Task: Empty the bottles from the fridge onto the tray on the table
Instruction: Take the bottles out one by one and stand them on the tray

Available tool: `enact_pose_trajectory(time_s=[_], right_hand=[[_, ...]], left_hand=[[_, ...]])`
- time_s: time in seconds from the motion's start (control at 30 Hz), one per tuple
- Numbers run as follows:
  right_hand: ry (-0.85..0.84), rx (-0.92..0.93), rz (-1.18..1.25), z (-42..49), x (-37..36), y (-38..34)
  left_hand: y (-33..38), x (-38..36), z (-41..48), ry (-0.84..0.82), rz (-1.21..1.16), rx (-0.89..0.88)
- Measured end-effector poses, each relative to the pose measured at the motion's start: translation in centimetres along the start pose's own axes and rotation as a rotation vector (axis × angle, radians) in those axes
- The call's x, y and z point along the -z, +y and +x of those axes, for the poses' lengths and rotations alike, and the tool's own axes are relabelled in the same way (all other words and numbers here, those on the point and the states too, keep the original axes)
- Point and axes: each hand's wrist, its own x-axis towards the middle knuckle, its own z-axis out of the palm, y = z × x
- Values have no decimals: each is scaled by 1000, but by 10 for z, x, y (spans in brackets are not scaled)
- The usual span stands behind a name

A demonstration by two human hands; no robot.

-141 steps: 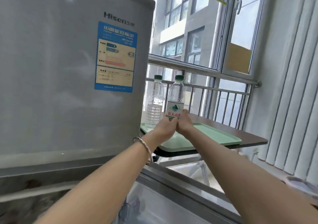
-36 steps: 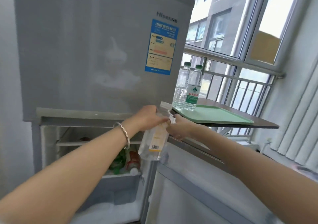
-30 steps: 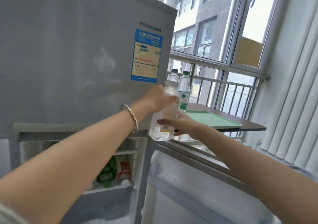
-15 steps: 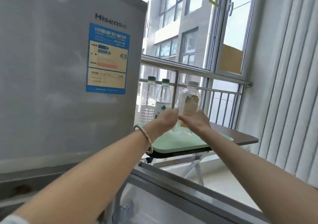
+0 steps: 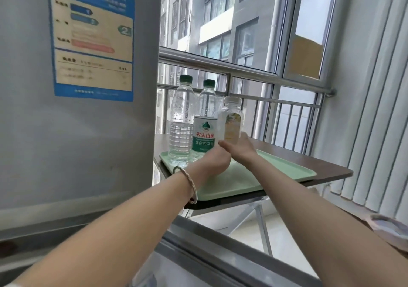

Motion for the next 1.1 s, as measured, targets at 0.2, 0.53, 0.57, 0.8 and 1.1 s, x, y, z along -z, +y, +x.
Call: enact_pose_trajectory(time_s=[0.2,0.53,0.57,0.8,1.1], right_hand=[[31,17,10,-12,5,-4],[114,334,-127,-132,-5,-65],[97,348,-131,-146,-11,-72],[-109,305,-55,-224,-75,-101],[-553,283,-152,-292,-214,-71]], left_hand=[[1,5,-8,-20,78,20],[-6,68,-93,63,262,23],[-8,76,-107,75,293,26],[-52,116,-190,85,398,104],[-193,127,-266,-55,475,412]])
